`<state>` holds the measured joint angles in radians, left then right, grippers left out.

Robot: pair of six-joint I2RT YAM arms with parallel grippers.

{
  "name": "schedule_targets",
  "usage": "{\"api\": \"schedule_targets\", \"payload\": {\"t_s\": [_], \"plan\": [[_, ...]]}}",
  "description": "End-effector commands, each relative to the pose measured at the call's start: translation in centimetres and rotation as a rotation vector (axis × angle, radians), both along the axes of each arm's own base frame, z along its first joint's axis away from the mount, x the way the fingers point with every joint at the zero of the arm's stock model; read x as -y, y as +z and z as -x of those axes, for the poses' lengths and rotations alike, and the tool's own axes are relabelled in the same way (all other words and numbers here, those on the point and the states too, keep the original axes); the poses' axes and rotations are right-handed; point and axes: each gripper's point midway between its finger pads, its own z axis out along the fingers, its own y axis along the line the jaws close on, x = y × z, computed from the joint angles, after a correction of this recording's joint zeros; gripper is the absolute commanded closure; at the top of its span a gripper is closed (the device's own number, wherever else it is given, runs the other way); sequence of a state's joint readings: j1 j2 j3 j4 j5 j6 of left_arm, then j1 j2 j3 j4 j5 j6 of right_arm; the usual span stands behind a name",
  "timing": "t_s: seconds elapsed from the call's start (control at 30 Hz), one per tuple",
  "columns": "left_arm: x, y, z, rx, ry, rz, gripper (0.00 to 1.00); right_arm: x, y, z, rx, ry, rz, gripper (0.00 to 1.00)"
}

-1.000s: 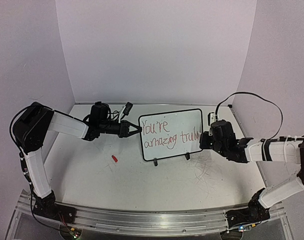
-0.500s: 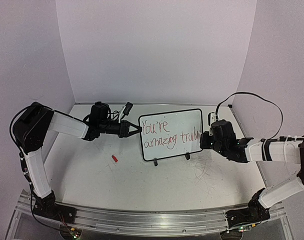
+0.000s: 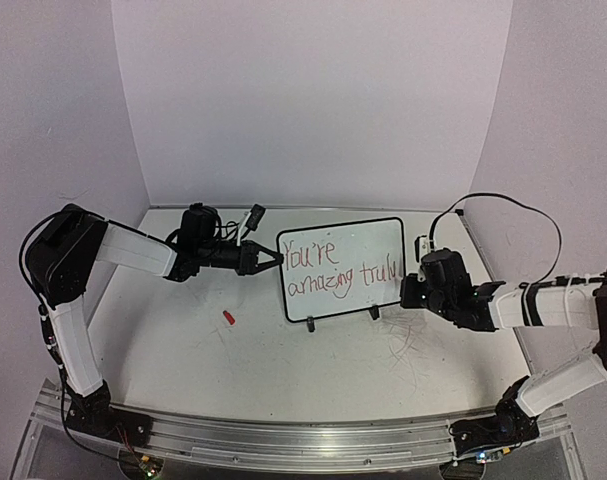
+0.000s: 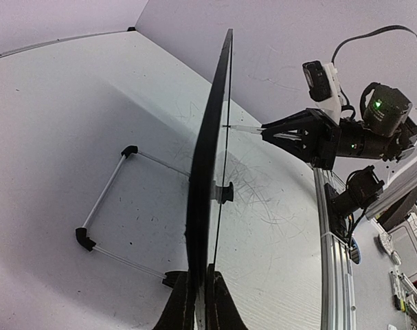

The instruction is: Write a sentence on the whiteboard

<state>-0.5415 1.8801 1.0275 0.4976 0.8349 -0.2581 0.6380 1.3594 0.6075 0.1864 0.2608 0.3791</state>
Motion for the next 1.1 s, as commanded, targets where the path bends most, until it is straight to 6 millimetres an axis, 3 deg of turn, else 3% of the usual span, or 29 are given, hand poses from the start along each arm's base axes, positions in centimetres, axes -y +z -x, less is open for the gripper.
{"api": "schedule_targets", "payload": {"t_s": [0.0,0.63,1.07], "plan": [[0.3,-0.3,0.5,-0.007,-0.02,-0.027,1.0,0.3,-1.1,0.5,-0.033,-0.002,-0.005,1.0],[0.3,-0.3,0.6,-0.007,-0.021,-0.028,1.0,0.0,-2.5,1.3,-0.074,0.023,-0.005,1.0],[0.4,-0.2,0.7,-0.006,-0.023,-0.027,1.0,-1.6,-2.2,1.1,-0.071,0.053,-0.016,1.0]]}}
